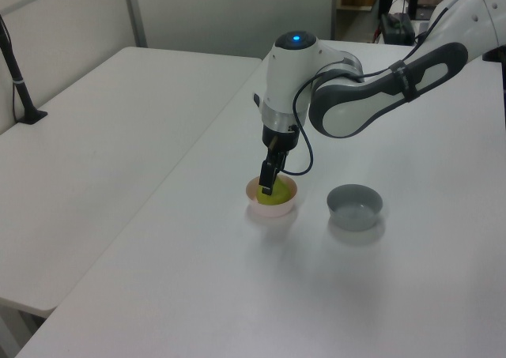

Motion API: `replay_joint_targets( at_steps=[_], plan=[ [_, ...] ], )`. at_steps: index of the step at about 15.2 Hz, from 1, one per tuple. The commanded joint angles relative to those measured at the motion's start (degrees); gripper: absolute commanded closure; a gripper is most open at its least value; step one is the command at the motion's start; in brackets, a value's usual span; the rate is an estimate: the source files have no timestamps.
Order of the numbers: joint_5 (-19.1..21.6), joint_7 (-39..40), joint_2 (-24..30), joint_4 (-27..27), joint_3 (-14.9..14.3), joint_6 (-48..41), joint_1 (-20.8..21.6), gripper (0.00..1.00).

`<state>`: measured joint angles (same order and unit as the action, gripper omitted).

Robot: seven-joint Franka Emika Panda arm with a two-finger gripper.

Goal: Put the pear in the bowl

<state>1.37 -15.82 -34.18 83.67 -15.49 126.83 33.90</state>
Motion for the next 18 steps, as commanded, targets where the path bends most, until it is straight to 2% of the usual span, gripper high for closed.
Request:
replay_joint_targets(
  at_steps=[1,3,7,9,12,14,18],
  plan=[
    [0.8,-0.2,4.5,0.9,-0.8,-0.9,0.2,0.00],
    [0.9,0.0,7.7,1.2,-0.2,-5.0,-1.5,0.00],
    [0.8,3.3,14.9,1.2,6.3,-15.4,-10.0,0.00],
    [0.8,6.7,18.3,1.3,8.1,-21.2,-13.9,0.00],
    [0.8,13.2,22.5,3.0,8.5,-28.5,-18.7,0.00],
    [0.9,18.3,24.8,4.9,8.6,-30.0,-21.9,0.00],
    [0.8,19.7,27.8,7.4,8.6,-30.9,-27.4,0.00]
  ],
)
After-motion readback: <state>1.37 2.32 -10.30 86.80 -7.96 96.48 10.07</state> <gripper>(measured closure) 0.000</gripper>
